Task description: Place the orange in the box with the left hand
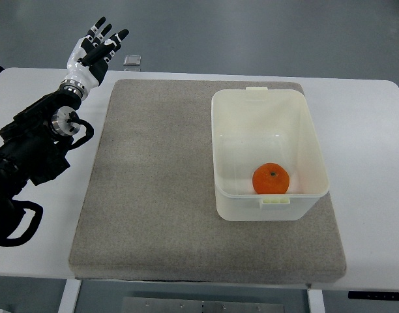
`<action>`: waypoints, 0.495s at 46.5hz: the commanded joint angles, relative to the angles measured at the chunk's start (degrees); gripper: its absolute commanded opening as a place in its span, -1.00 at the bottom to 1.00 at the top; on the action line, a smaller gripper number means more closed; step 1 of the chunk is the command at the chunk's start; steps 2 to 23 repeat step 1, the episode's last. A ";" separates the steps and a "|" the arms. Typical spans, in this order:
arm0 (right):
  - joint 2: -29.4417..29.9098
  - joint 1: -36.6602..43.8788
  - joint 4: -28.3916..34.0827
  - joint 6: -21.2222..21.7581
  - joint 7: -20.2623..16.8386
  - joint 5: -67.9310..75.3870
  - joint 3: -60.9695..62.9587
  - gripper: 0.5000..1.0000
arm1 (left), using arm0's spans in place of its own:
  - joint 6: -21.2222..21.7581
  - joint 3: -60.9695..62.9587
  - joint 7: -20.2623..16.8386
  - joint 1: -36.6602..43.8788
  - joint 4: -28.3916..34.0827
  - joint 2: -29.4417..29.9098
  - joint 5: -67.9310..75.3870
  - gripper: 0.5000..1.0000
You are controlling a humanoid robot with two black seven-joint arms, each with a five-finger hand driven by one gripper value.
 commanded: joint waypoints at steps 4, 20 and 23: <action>0.00 0.00 0.00 0.07 0.00 0.05 0.32 0.70 | -0.03 0.00 0.07 -0.01 0.01 -0.21 0.00 0.99; 0.00 0.00 0.00 0.07 0.00 0.05 0.32 0.70 | -0.03 0.00 0.07 -0.01 0.01 -0.21 0.00 0.99; 0.00 0.00 0.00 0.07 0.00 0.05 0.32 0.70 | -0.03 0.00 0.07 -0.01 0.01 -0.21 0.00 0.99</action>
